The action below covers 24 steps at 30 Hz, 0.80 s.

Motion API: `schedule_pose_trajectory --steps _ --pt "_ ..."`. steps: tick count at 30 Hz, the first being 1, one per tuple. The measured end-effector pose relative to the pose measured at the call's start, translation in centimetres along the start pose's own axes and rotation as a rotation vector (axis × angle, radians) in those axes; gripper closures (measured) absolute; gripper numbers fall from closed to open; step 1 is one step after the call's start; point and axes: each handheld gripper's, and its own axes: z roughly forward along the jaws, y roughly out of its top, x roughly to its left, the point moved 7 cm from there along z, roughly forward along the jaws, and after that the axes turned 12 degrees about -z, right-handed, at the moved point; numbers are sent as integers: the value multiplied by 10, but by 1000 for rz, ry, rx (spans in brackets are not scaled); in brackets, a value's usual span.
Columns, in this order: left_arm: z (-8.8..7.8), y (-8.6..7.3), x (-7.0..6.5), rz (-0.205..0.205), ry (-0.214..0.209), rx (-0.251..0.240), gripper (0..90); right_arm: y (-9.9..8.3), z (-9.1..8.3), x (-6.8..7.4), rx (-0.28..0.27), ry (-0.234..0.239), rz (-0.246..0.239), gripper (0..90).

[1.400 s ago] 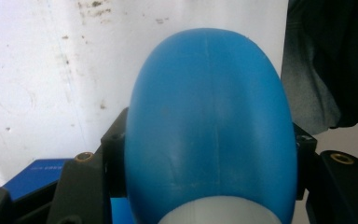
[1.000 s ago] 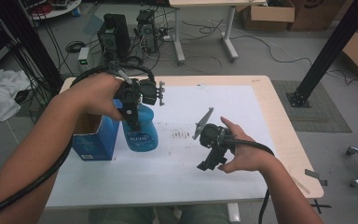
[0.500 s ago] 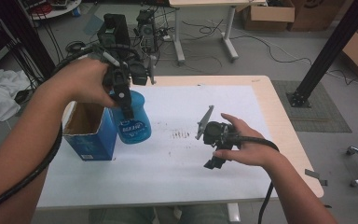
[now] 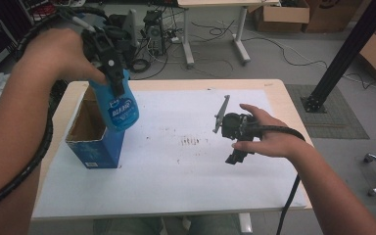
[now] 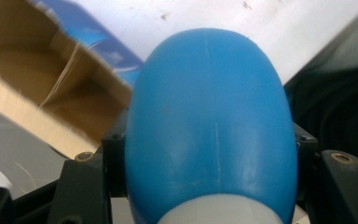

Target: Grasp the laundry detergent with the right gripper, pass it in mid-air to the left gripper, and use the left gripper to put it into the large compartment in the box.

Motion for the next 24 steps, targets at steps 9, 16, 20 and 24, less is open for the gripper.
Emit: schedule_pose_trajectory --steps 9,16,20,24 --pt "-19 -12 30 -254 -8 -13 388 -2 0 -3 0 1 -3 159" --pt "-24 -21 54 -430 -6 -3 387 -2 0 -4 1 12 -7 158" --pt "-23 -24 66 -511 -16 -2 388 -3 3 -6 2 15 0 159" --pt "-17 -25 74 -552 3 -9 388 -1 5 -7 -1 15 6 157"
